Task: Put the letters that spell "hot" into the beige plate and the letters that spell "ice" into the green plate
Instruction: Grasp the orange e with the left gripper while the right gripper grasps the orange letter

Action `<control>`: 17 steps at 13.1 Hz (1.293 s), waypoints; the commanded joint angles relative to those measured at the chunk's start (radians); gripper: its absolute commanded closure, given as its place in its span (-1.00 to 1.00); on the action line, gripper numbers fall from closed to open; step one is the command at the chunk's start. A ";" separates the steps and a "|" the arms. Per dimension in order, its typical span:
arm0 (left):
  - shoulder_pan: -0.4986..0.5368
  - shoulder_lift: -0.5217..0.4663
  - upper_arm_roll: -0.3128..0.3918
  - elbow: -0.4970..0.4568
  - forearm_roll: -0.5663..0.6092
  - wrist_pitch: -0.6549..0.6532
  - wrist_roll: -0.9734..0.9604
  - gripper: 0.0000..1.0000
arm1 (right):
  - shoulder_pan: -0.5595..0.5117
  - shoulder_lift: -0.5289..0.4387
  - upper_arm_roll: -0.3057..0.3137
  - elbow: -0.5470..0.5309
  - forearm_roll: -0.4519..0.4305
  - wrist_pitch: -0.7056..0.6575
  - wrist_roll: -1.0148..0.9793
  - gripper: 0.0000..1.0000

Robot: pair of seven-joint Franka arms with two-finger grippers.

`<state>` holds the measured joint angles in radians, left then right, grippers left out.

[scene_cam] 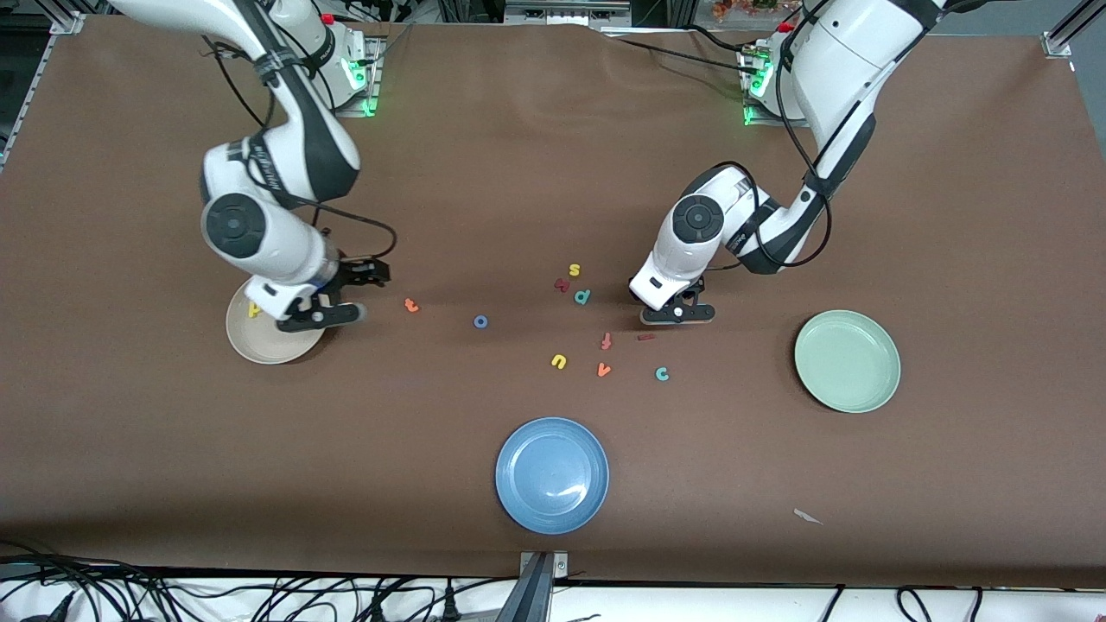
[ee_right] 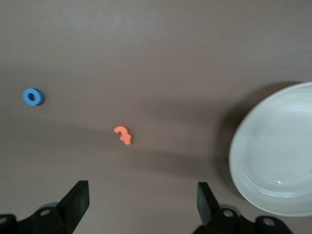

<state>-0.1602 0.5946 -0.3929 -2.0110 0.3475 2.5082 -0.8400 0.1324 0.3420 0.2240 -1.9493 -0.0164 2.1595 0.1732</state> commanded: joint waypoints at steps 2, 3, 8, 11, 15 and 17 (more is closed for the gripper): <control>-0.009 0.010 0.006 0.006 0.039 -0.022 -0.028 0.26 | 0.030 0.078 0.000 -0.010 -0.004 0.119 0.005 -0.88; -0.009 0.010 0.008 0.006 0.039 -0.022 -0.028 0.30 | 0.033 0.086 0.000 -0.026 -0.004 0.161 0.005 -0.88; -0.007 0.011 0.009 0.006 0.039 -0.022 -0.028 0.38 | 0.062 0.120 0.000 -0.089 -0.014 0.284 0.058 -0.75; -0.006 0.010 0.009 0.006 0.039 -0.022 -0.024 0.49 | 0.079 0.135 -0.014 -0.105 -0.043 0.319 0.068 -0.67; 0.007 0.001 0.008 0.021 0.039 -0.046 -0.014 0.59 | 0.078 0.166 -0.028 -0.148 -0.073 0.439 0.063 -0.64; 0.017 -0.013 0.008 0.052 0.039 -0.092 0.015 0.59 | 0.079 0.169 -0.029 -0.149 -0.073 0.445 0.068 -0.59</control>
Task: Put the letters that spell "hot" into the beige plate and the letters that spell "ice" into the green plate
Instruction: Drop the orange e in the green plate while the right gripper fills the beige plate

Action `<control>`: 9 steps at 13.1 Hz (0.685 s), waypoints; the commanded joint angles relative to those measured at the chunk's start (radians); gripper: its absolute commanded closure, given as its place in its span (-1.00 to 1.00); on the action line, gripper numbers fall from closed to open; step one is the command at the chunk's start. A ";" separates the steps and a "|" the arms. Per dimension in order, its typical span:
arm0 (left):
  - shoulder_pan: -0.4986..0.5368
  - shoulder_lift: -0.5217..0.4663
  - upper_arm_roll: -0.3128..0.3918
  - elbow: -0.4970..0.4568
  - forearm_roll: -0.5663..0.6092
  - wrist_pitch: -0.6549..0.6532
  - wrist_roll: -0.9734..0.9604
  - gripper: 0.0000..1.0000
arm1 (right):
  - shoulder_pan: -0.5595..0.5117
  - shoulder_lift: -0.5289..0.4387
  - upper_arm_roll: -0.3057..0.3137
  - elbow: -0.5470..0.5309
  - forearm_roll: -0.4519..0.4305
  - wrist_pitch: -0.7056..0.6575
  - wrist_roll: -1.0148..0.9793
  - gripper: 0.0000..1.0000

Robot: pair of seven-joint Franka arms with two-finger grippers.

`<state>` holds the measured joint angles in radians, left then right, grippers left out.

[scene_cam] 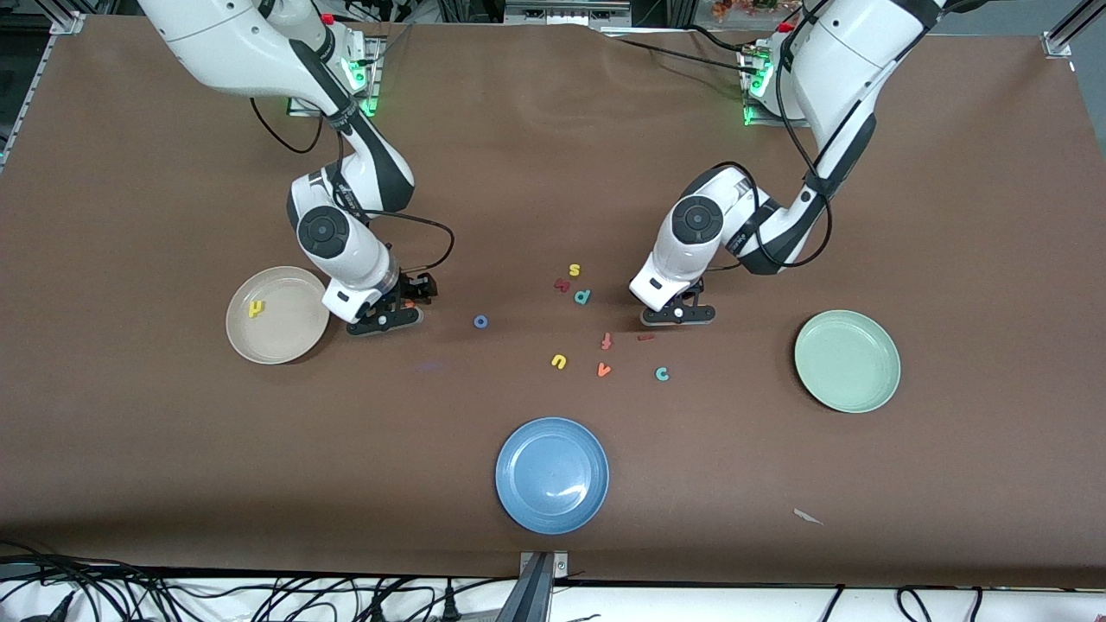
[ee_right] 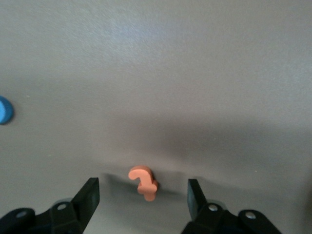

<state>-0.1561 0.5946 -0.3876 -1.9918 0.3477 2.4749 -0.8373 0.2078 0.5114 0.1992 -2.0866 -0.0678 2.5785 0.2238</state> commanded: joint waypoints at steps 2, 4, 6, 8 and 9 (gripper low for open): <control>0.032 -0.030 0.001 0.071 0.037 -0.138 0.055 0.60 | 0.005 0.007 -0.003 -0.018 -0.021 0.043 0.019 -0.35; 0.070 -0.048 -0.002 0.091 0.024 -0.177 0.137 0.61 | 0.004 0.007 -0.003 -0.023 -0.021 0.045 0.019 0.00; 0.121 -0.068 -0.004 0.094 0.024 -0.189 0.228 0.61 | 0.004 0.007 -0.004 -0.024 -0.021 0.043 0.019 0.18; 0.174 -0.084 -0.004 0.094 0.024 -0.191 0.335 0.61 | 0.004 0.007 -0.004 -0.024 -0.021 0.043 0.020 0.36; 0.202 -0.093 -0.002 0.096 0.025 -0.191 0.389 0.61 | 0.004 0.007 -0.004 -0.024 -0.021 0.043 0.020 0.42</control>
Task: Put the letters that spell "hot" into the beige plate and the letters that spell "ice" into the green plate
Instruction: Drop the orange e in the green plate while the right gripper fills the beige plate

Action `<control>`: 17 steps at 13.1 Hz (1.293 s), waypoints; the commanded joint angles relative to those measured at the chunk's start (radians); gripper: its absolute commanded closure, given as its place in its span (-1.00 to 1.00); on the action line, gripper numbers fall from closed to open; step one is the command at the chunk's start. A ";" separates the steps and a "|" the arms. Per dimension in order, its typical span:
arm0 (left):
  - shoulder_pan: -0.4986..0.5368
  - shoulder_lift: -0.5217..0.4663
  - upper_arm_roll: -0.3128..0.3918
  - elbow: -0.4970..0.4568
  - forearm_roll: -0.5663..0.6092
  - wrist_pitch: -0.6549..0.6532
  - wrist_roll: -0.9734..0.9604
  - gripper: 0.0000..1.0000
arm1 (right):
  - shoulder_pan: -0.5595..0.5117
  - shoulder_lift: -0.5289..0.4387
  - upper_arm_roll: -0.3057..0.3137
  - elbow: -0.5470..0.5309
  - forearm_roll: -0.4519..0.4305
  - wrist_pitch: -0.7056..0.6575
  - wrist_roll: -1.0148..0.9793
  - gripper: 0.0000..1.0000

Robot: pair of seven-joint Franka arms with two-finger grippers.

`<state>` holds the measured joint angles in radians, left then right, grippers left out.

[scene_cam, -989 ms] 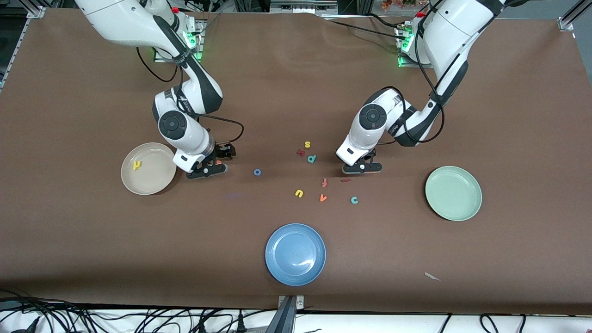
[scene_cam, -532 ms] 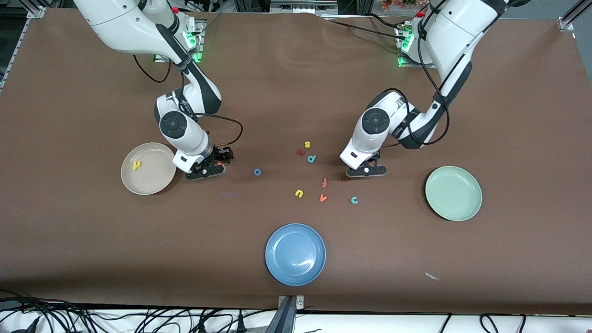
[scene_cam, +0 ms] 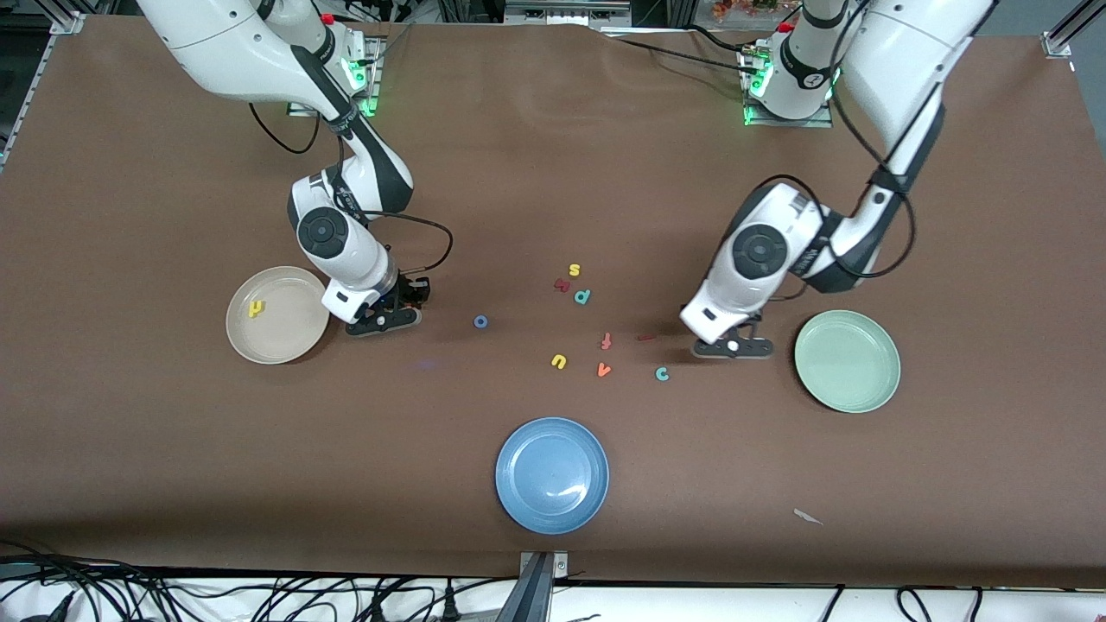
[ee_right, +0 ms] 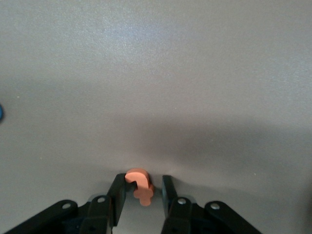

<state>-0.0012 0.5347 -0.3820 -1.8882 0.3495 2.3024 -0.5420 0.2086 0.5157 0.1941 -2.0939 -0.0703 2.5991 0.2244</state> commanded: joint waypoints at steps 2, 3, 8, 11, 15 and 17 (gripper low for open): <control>0.104 -0.039 -0.008 -0.008 0.028 -0.026 0.204 0.62 | 0.003 -0.002 0.001 -0.017 -0.019 0.019 0.023 0.44; 0.128 -0.039 -0.006 -0.008 0.035 -0.037 0.255 0.62 | 0.003 -0.006 0.001 -0.018 -0.019 0.015 0.023 0.47; 0.292 -0.033 0.000 -0.008 0.040 -0.037 0.604 0.62 | 0.002 -0.066 -0.019 -0.018 -0.019 -0.083 0.036 0.55; 0.342 -0.006 0.006 0.015 0.046 -0.034 0.720 0.51 | 0.002 -0.153 -0.080 -0.006 -0.019 -0.229 0.015 0.55; 0.330 -0.001 0.011 0.037 0.033 -0.035 0.722 -1.00 | 0.000 -0.198 -0.247 -0.003 -0.019 -0.321 -0.156 0.55; 0.308 -0.007 -0.009 0.040 0.031 -0.037 0.641 -1.00 | -0.008 -0.154 -0.304 -0.003 -0.019 -0.275 -0.221 0.55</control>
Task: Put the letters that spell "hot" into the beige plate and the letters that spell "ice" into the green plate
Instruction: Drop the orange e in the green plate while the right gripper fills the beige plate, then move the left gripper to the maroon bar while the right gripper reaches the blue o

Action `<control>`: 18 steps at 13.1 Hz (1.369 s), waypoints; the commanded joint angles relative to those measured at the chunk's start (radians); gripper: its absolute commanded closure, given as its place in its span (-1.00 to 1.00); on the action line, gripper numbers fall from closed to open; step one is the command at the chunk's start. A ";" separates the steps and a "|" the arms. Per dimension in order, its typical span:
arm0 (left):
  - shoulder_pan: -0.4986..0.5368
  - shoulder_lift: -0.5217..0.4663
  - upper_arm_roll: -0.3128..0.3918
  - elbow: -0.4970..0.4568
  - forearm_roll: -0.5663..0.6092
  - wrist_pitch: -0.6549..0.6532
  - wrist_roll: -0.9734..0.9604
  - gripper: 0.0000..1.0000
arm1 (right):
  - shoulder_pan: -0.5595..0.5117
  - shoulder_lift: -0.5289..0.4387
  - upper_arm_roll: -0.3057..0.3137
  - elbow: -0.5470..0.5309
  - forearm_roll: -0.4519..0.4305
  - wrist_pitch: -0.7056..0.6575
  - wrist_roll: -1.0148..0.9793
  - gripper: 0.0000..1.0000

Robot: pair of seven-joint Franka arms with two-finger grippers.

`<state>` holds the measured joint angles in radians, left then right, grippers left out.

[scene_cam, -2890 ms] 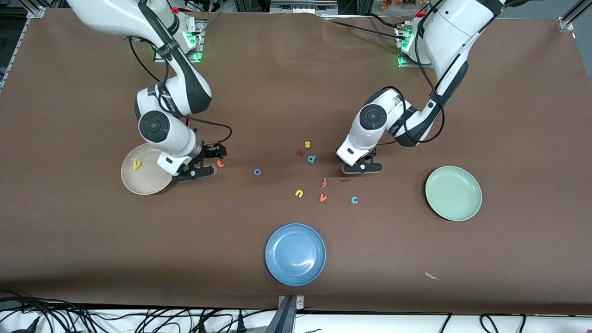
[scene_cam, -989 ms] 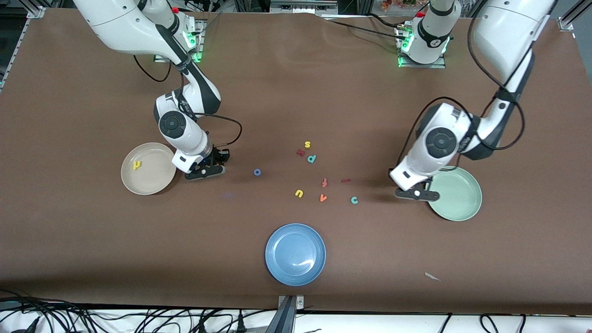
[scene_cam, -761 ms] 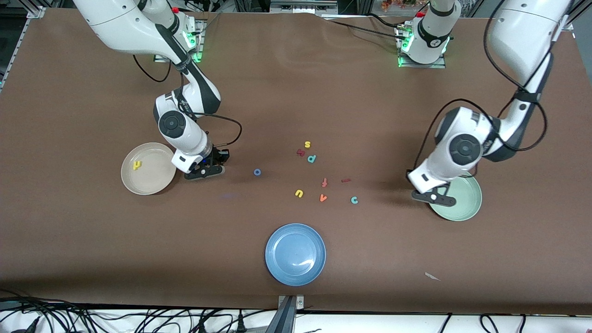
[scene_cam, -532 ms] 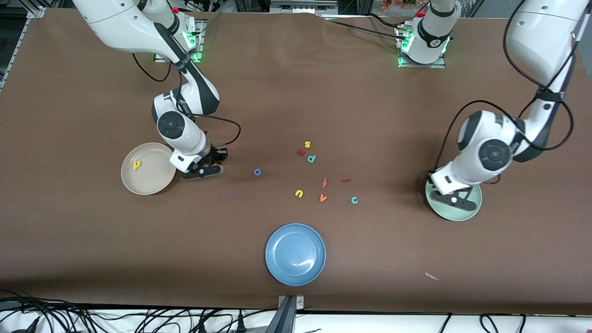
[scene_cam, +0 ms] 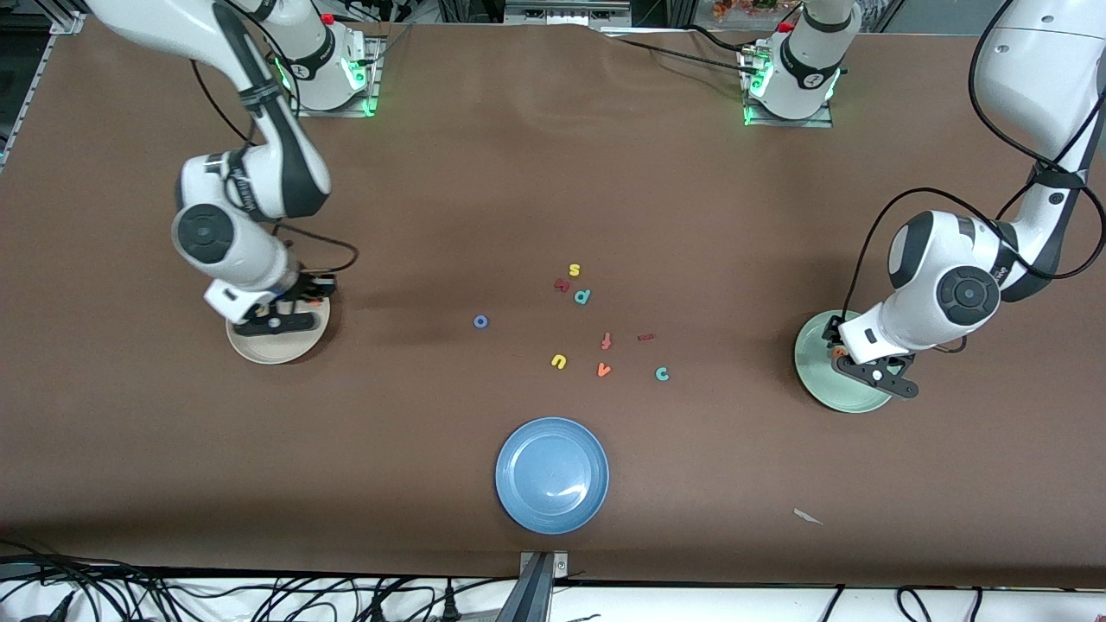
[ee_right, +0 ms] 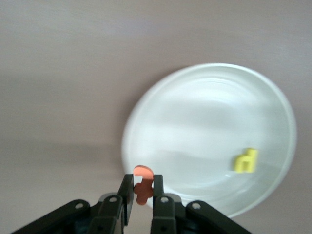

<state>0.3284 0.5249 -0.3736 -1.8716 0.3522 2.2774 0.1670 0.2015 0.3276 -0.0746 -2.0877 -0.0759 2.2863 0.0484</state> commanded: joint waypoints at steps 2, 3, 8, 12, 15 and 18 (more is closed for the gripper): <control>-0.051 0.004 -0.036 0.023 0.028 -0.012 -0.142 -1.00 | -0.001 0.086 -0.059 -0.011 -0.012 0.077 -0.073 0.55; -0.081 0.006 -0.038 0.023 0.028 -0.012 -0.194 -1.00 | -0.004 0.099 -0.060 -0.012 -0.012 0.091 -0.074 0.53; -0.215 0.023 -0.038 0.040 -0.022 -0.012 -0.467 -1.00 | -0.013 0.070 -0.056 -0.012 0.004 0.078 -0.055 -0.94; -0.319 0.087 -0.036 0.129 -0.065 -0.012 -0.641 -1.00 | -0.011 0.010 0.053 -0.005 0.016 -0.024 0.144 -0.95; -0.368 0.139 -0.038 0.184 -0.065 -0.012 -0.756 -1.00 | -0.010 0.011 0.177 -0.003 0.018 -0.001 0.241 -0.95; -0.396 0.164 -0.038 0.190 -0.067 -0.012 -0.956 -1.00 | -0.001 0.025 0.284 -0.003 0.019 0.065 0.568 -0.94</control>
<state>-0.0497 0.6593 -0.4174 -1.7163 0.3022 2.2778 -0.6826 0.2040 0.3490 0.1637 -2.0843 -0.0661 2.3082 0.4570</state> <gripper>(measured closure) 0.000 0.026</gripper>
